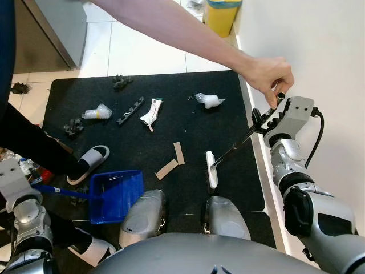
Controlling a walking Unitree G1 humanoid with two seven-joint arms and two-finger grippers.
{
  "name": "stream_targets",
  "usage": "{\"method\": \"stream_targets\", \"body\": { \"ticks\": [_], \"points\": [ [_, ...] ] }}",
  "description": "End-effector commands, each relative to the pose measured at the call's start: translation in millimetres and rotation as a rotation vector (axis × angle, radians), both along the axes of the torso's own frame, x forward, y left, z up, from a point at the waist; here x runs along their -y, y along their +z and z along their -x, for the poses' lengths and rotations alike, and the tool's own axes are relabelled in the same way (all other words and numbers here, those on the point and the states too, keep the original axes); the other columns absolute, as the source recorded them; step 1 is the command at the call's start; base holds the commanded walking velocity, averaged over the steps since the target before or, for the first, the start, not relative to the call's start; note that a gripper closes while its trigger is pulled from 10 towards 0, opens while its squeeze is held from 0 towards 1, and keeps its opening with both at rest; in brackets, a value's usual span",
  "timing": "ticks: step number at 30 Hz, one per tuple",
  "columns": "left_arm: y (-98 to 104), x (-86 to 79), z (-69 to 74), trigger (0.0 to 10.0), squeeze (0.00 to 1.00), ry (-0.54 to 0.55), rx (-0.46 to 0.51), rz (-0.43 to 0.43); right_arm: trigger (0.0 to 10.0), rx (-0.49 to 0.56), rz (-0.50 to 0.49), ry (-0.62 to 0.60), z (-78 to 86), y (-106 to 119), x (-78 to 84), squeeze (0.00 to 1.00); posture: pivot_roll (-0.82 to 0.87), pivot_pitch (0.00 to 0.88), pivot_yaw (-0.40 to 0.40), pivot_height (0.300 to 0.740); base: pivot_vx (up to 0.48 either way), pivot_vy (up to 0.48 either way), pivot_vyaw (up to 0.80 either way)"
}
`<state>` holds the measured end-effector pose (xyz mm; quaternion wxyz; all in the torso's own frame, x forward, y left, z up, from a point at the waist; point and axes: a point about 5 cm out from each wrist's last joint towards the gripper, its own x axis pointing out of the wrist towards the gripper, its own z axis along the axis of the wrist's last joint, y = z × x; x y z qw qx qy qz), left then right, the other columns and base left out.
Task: Sweep floor
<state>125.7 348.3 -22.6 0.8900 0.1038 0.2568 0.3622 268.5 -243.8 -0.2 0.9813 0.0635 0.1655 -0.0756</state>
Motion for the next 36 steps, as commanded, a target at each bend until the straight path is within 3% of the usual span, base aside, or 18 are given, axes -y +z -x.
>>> {"method": "stream_targets", "body": {
  "ticks": [1, 8, 17, 18, 19, 20, 21, 22, 35, 36],
  "points": [
    [-4.0, 9.0, -2.6, 10.0, 0.0, -0.032, -0.005, 0.013, 10.0, 0.03, 0.031, 0.009, 2.0, 1.9, 1.0, 0.0, 0.13, 0.0, 0.024, 0.74, 0.0, 0.0, 0.0],
    [-1.6, 21.8, -10.5, 10.0, 0.0, -0.084, 0.01, -0.011, 10.0, 0.158, 0.099, 0.092, 0.2, 15.8, -3.0, 0.0, 0.11, 0.0, 0.03, 0.74, 0.0, 0.0, 0.0],
    [-7.0, 24.7, -9.1, 10.0, 0.0, -0.093, -0.007, 0.0, 10.0, 0.272, 0.075, 0.15, -17.6, 35.8, -17.6, 0.02, 0.11, 0.0, 0.031, 0.74, 0.0, 0.0, 0.0],
    [-7.7, 24.6, -8.6, 10.0, 0.0, -0.092, -0.01, 0.002, 10.0, 0.287, 0.072, 0.165, -20.4, 38.7, -21.1, 0.21, 0.11, 0.0, 0.031, 0.74, 0.0, 0.0, 0.0],
    [-8.4, 24.1, -8.2, 10.0, 0.0, -0.09, -0.013, 0.004, 10.0, 0.297, 0.069, 0.176, -22.3, 40.8, -23.5, 0.51, 0.12, 0.0, 0.025, 0.74, 0.0, 0.0, 0.0],
    [-8.4, 24.1, -8.2, 10.0, 0.0, -0.09, -0.013, 0.004, 10.0, 0.297, 0.069, 0.176, -22.3, 40.8, -23.5, 0.51, 0.12, 0.0, 0.025, 0.74, 0.0, 0.0, 0.0],
    [-9.4, 23.1, -7.3, 10.0, 0.0, -0.087, -0.019, 0.008, 10.0, 0.304, 0.067, 0.185, -23.7, 42.2, -25.4, 0.85, 0.12, 0.0, 0.024, 0.74, 0.0, 0.0, 0.0],
    [-10.2, 22.4, -6.4, 10.0, 0.0, -0.084, -0.025, 0.011, 10.0, 0.311, 0.065, 0.192, -24.7, 43.7, -27.0, 1.0, 0.12, 0.0, 0.024, 0.74, 0.0, 0.0, 0.0],
    [-11.1, 25.2, -4.5, 10.0, 0.0, -0.083, -0.024, 0.007, 10.0, 0.32, 0.059, 0.193, -24.0, 45.3, -26.4, 1.0, 0.12, 0.0, 0.023, 0.74, 0.0, 0.0, 0.0],
    [-10.8, 26.3, -4.6, 10.0, 0.0, -0.085, -0.02, 0.005, 10.0, 0.319, 0.061, 0.189, -23.9, 45.4, -26.1, 0.84, 0.12, 0.0, 0.023, 0.74, 0.0, 0.0, 0.0]
  ]
}}
